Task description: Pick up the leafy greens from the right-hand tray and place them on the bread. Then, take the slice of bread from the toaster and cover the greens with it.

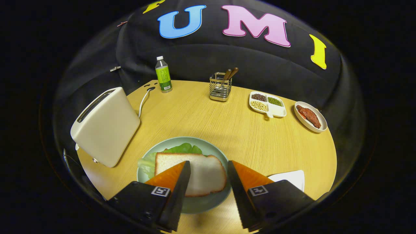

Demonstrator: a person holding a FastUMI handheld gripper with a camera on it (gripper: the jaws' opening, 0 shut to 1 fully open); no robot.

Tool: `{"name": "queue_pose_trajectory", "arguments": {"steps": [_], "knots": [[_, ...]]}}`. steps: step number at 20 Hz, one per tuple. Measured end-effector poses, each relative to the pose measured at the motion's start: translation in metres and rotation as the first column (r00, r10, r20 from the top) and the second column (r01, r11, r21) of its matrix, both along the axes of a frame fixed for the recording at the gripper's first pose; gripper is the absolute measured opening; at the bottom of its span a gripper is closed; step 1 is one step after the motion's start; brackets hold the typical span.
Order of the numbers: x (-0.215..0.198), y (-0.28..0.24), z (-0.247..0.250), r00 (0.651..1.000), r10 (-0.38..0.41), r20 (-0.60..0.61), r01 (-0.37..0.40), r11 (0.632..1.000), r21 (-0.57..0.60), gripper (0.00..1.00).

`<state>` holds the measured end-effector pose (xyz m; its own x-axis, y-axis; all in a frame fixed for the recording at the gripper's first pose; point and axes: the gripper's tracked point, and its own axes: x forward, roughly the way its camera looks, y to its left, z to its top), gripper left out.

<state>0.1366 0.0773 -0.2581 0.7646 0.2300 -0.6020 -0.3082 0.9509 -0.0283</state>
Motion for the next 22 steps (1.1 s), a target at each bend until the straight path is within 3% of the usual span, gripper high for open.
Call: {"name": "queue_pose_trajectory", "arguments": {"steps": [3, 10, 16, 22], "knots": [[-0.009, -0.01, 0.024, 0.998, 0.01, 0.067, -0.011, 1.0, 0.005, 1.0], [-0.03, -0.05, 0.137, 0.954, -0.006, 0.3, -0.012, 0.998, 0.06, 0.98], [-0.04, -0.115, 0.241, 0.871, -0.093, 0.482, 0.035, 0.991, 0.128, 0.98], [-0.064, -0.187, 0.283, 0.805, -0.184, 0.564, 0.116, 0.981, 0.155, 0.98]]}}
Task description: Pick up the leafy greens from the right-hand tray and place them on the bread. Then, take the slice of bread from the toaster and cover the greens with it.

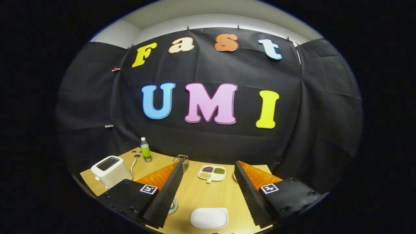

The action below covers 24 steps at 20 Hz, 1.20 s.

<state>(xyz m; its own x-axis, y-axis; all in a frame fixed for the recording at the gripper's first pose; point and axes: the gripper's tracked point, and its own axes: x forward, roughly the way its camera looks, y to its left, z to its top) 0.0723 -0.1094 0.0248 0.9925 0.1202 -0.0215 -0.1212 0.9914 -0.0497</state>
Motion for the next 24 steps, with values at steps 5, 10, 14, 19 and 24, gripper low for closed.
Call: {"name": "queue_pose_trajectory", "arguments": {"steps": [5, 10, 14, 19, 24], "knots": [[-0.02, -0.039, -0.013, 0.997, -0.065, -0.032, 0.066, 0.997, 0.034, 0.98], [-0.019, -0.054, -0.027, 0.994, -0.082, -0.068, 0.084, 0.996, 0.034, 0.98], [-0.015, -0.053, -0.027, 0.993, -0.082, -0.081, 0.086, 0.995, 0.05, 0.98], [-0.013, -0.04, -0.024, 0.992, -0.095, -0.086, 0.099, 0.994, 0.053, 0.98], [-0.022, -0.016, -0.018, 0.989, -0.1, -0.11, 0.108, 0.992, 0.067, 0.98]]}}
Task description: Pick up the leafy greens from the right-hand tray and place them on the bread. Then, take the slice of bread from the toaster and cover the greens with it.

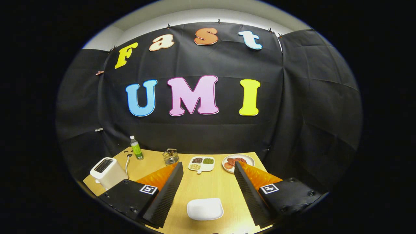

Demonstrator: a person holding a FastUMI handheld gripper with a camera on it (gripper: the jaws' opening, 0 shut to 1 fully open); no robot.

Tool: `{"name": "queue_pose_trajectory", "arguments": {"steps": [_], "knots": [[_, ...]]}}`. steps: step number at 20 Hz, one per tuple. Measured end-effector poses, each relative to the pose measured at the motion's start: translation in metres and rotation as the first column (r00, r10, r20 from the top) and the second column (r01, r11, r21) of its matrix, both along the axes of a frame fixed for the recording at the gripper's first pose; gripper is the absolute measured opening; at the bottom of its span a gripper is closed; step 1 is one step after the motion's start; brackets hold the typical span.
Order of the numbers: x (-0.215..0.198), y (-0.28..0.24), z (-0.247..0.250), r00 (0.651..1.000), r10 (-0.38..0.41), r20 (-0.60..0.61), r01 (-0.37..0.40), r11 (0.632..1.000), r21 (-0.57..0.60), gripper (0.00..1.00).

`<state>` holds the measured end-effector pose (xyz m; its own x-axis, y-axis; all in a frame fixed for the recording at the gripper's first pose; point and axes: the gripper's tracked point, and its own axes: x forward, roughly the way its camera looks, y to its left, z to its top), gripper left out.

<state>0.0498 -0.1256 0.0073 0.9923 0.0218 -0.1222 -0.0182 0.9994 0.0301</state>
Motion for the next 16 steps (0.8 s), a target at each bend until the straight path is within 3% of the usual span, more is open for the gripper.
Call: {"name": "queue_pose_trajectory", "arguments": {"steps": [16], "knots": [[-0.031, 0.043, 0.021, 0.998, -0.053, 0.038, 0.054, 0.998, -0.033, 0.98]]}}
